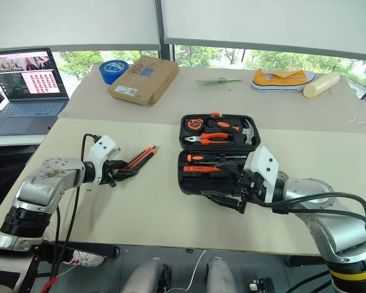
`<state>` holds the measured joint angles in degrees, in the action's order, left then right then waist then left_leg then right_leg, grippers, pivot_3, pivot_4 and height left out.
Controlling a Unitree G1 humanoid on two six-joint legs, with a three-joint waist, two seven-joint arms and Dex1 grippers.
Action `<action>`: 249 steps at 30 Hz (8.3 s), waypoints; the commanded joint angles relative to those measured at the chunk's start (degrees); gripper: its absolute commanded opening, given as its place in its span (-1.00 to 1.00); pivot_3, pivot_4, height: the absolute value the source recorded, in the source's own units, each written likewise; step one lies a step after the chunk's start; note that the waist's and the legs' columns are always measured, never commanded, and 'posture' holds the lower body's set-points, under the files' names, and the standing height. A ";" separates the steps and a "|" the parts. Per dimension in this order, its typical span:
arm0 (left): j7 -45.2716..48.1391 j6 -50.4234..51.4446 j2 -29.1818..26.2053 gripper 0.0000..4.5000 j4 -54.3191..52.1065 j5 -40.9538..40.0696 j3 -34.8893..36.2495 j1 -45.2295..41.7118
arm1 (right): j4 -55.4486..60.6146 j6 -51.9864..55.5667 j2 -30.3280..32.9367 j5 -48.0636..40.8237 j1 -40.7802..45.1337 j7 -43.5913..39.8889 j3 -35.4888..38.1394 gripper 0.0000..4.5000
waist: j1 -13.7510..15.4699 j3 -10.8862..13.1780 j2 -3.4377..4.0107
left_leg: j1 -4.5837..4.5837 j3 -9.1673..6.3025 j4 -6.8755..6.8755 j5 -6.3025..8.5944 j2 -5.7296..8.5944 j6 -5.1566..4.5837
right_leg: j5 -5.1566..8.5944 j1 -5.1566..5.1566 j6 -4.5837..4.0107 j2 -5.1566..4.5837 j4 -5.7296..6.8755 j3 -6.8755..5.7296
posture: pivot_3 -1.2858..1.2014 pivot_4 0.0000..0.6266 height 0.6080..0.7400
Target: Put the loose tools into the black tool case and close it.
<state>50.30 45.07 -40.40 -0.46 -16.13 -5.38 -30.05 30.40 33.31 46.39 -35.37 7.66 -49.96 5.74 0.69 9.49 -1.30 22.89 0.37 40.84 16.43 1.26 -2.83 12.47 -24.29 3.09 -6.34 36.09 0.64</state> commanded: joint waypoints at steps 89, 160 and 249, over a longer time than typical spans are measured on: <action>20.17 -37.80 27.16 -0.99 32.20 24.70 -28.15 -25.59 | 4.20 -0.09 -0.89 1.01 -15.19 5.07 14.20 1.00 | 0.11 -0.10 -0.06 | -0.16 0.05 0.24 0.04 0.01 -0.18 | 0.01 0.34 0.05 0.10 -0.12 0.14 | 0.03 -0.52 0.92; 23.91 -38.07 31.77 -0.99 39.15 19.61 -17.75 -28.04 | 3.08 -0.92 -1.50 3.44 -15.92 4.65 13.44 1.00 | 0.03 -0.10 -0.06 | 0.08 0.03 0.40 0.07 0.01 -0.23 | 0.00 0.12 0.05 0.11 -0.07 0.13 | 0.03 -0.52 0.92; 23.18 -16.40 -0.51 1.00 -14.85 -11.41 -1.05 -4.11 | -18.23 -1.04 8.79 16.92 6.46 -6.73 -2.60 -0.98 | -0.29 -0.12 0.06 | -0.05 0.11 0.05 -0.01 -0.08 -0.09 | 0.02 0.08 -0.02 0.08 -0.16 0.15 | 0.03 -0.52 0.92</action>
<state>73.32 29.94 -40.90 -14.81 -27.20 -6.97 -32.78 12.03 33.07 54.61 -20.54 14.26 -58.26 2.68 0.40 9.37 -1.24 22.85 0.49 40.90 16.42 1.18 -2.91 12.49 -24.22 3.07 -6.26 35.93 0.79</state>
